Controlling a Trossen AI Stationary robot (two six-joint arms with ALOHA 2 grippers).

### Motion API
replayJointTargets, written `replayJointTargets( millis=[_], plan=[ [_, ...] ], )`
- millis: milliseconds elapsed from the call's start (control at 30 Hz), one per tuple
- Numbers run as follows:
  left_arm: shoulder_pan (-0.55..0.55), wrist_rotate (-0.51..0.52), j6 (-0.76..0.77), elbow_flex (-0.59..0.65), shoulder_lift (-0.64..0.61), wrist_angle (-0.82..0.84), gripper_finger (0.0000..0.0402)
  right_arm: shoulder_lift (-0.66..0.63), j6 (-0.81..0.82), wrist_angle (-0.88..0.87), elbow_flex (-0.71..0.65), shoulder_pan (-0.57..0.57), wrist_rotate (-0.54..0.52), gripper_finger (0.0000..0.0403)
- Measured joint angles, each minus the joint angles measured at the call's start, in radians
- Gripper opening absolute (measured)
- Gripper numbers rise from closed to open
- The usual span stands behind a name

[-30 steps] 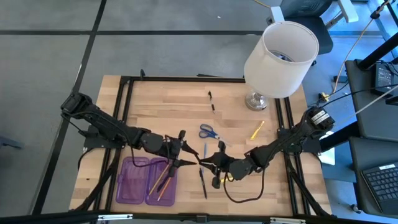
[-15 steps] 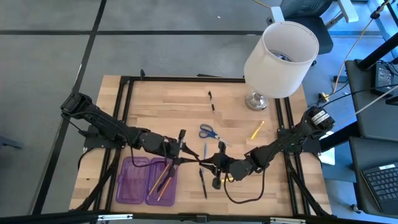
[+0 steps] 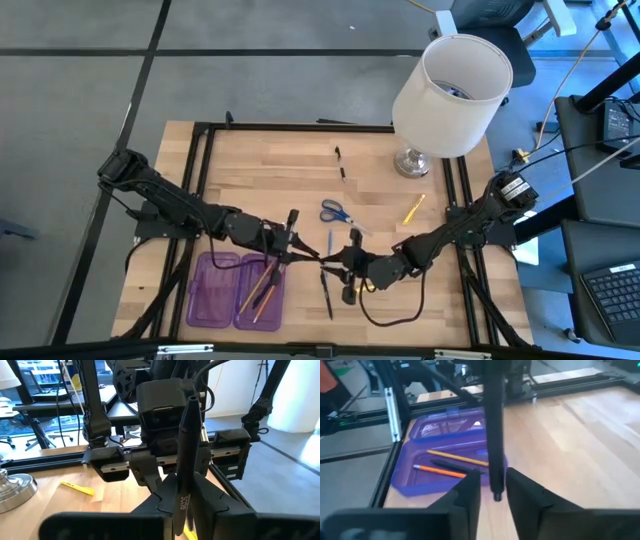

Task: Pick & place school supplies into a supply box
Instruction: Put the right black pen into the violet box

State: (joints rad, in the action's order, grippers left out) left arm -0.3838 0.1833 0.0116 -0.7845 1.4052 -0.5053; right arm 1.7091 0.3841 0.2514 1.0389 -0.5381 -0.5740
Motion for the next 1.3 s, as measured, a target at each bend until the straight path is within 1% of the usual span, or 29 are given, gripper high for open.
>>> replayJointTargets(
  millis=[100,167,267,333,433,533,600,700,833,900,1033,1167,1300],
  plan=[
    [-0.001,-0.001,0.007,0.000,0.000,0.010,0.0023,-0.004,0.010,-0.020,0.000,0.000,0.033,0.0127],
    [-0.001,-0.001,0.030,0.000,-0.012,0.047,0.0021,-0.016,0.040,-0.064,0.000,0.000,0.059,0.0143],
    [-0.001,0.001,0.091,-0.001,-0.051,0.143,0.0021,-0.039,0.111,-0.164,0.000,0.000,0.098,0.0157],
    [-0.001,0.002,0.170,-0.002,-0.075,0.245,0.0021,-0.045,0.160,-0.238,0.000,-0.001,0.115,0.0160],
    [-0.002,-0.032,0.368,-0.002,-0.100,0.422,0.0021,-0.050,0.226,-0.341,0.000,-0.001,0.140,0.0161],
    [-0.018,-0.115,0.636,-0.002,-0.105,0.621,0.0021,-0.050,0.269,-0.436,0.000,0.000,0.141,0.0162],
    [-0.043,-0.172,0.796,-0.002,-0.105,0.726,0.0021,-0.050,0.271,-0.467,0.000,0.006,0.141,0.0162],
    [-0.080,-0.222,0.995,-0.002,-0.099,0.821,0.0021,-0.050,0.266,-0.484,0.000,0.017,0.130,0.0162],
    [-0.120,-0.232,1.202,-0.001,-0.100,0.875,0.0021,-0.050,0.266,-0.483,0.000,0.031,0.127,0.0162],
    [-0.128,-0.239,1.256,-0.001,-0.098,0.903,0.0022,-0.050,0.265,-0.482,0.000,0.035,0.125,0.0162],
    [-0.124,-0.242,1.286,-0.001,-0.060,0.935,0.0022,-0.050,0.263,-0.482,0.000,0.041,0.124,0.0162],
    [-0.117,-0.295,1.286,-0.001,0.011,0.928,0.0022,-0.050,0.263,-0.480,0.000,0.051,0.124,0.0162],
    [-0.116,-0.372,1.288,-0.001,0.062,0.928,0.0022,-0.050,0.263,-0.480,0.000,0.062,0.124,0.0162]
  ],
)
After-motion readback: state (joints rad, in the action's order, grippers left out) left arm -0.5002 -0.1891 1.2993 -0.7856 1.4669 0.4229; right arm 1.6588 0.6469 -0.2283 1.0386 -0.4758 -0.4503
